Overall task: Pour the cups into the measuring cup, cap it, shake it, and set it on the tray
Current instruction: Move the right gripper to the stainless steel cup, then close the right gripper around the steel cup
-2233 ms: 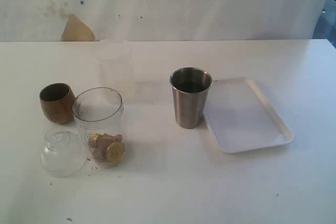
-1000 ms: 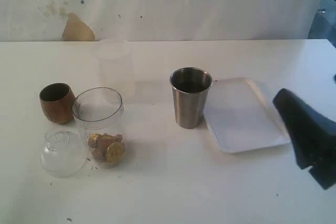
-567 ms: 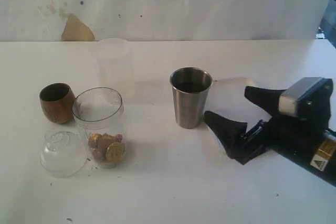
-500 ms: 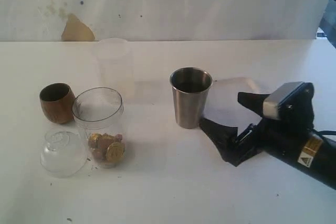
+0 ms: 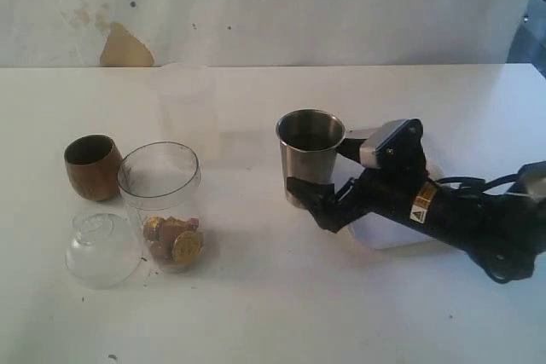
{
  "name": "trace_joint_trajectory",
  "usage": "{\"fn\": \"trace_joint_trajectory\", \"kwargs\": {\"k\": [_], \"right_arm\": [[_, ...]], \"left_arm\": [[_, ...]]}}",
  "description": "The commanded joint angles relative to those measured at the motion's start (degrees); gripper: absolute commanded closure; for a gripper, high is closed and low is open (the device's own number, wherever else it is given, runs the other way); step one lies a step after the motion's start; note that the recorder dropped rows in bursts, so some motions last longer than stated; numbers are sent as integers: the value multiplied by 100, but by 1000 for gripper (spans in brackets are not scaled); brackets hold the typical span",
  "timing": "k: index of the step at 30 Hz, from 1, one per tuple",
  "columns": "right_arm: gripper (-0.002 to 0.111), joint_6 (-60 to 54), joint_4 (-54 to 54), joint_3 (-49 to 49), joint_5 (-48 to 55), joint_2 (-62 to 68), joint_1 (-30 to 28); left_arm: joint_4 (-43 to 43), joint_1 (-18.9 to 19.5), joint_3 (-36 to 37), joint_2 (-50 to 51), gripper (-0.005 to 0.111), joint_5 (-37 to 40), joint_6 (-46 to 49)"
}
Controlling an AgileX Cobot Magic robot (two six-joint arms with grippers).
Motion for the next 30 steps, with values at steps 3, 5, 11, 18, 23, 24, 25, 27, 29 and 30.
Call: {"fn": "trace_joint_trajectory", "kwargs": {"k": [3, 5, 11, 18, 23, 24, 25, 27, 29, 30], "right_arm": [[3, 67, 188, -444, -93, 126, 321], [3, 67, 317, -537, -93, 126, 352], [3, 84, 514, -699, 15, 139, 399], [3, 98, 558, -1059, 85, 450, 654], [3, 102, 617, -1137, 209, 528, 686], [3, 102, 656, -1137, 237, 528, 686], [3, 102, 751, -1137, 305, 528, 686], [3, 102, 937, -1137, 411, 528, 686], [3, 102, 1043, -1137, 514, 528, 686], [3, 102, 1003, -1137, 511, 528, 686]], "left_arm": [[45, 17, 36, -27, 107, -75, -8], [45, 17, 36, -27, 107, -75, -8], [45, 17, 36, -27, 107, -75, -8], [45, 17, 36, -27, 107, -75, -8], [45, 17, 36, -27, 107, -75, -8], [45, 17, 36, -27, 107, -75, -8], [45, 17, 36, -27, 107, -75, -8], [45, 17, 36, -27, 107, -75, -8], [45, 17, 36, -27, 107, -75, -8], [45, 17, 36, -27, 107, -75, -8]]}}
